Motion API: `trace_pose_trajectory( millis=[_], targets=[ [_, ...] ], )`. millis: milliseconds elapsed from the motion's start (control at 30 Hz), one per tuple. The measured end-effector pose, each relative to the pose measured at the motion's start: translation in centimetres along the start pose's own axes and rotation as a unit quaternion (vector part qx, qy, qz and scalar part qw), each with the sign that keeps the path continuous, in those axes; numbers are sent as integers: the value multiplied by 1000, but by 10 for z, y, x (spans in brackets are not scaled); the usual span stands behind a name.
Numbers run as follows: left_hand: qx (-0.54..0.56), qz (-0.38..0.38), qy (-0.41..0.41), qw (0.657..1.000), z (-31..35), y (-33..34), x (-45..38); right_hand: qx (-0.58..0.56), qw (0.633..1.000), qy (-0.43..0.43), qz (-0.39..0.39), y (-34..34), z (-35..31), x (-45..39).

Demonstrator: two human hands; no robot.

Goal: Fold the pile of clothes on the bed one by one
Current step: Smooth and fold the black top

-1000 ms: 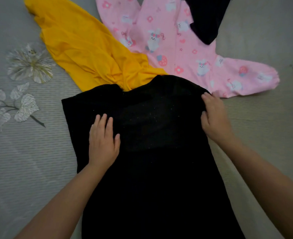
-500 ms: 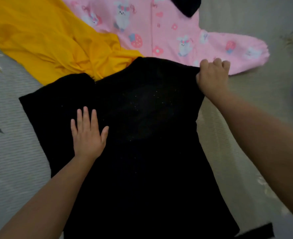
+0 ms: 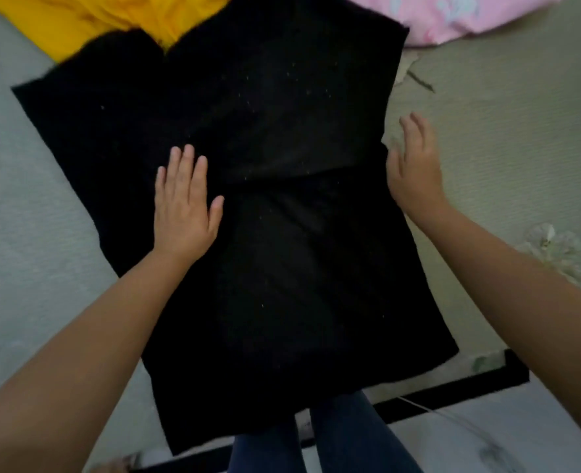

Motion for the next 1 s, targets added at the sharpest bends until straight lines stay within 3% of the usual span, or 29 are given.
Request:
trace_pose_trajectory(
  millis=[133,267,433,500,733,833,1000],
  targets=[
    [8,-80,55,995,55,41,94,71,977,-154,-133,26,12,112],
    [-32,-184,63,980,98,88,186,147,924,-292,-198,36,35,208],
    [-84,-292,79,949,129,123,271,229,797,-475,-295,53,67,303],
    [-95,-312,79,942,125,127,292,261,768,-493,-314,57,82,321],
    [-137,-247,83,956,115,114,302,281,816,-408,-297,50,93,307],
    [-138,-215,107,961,114,109,301,337,815,-363,-302,56,91,309],
    [-123,-187,125,967,109,103,299,348,843,-339,-231,53,72,311]
  ],
)
Point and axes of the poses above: each hand's wrist, its own x-axis away from the middle knuckle, its own y-axis out of the palm, z = x × y, the point moved 9 cm from there along -x, towards the middle knuckle, and after that the axes turned 4 degrees about y, right-handed, at the moved point
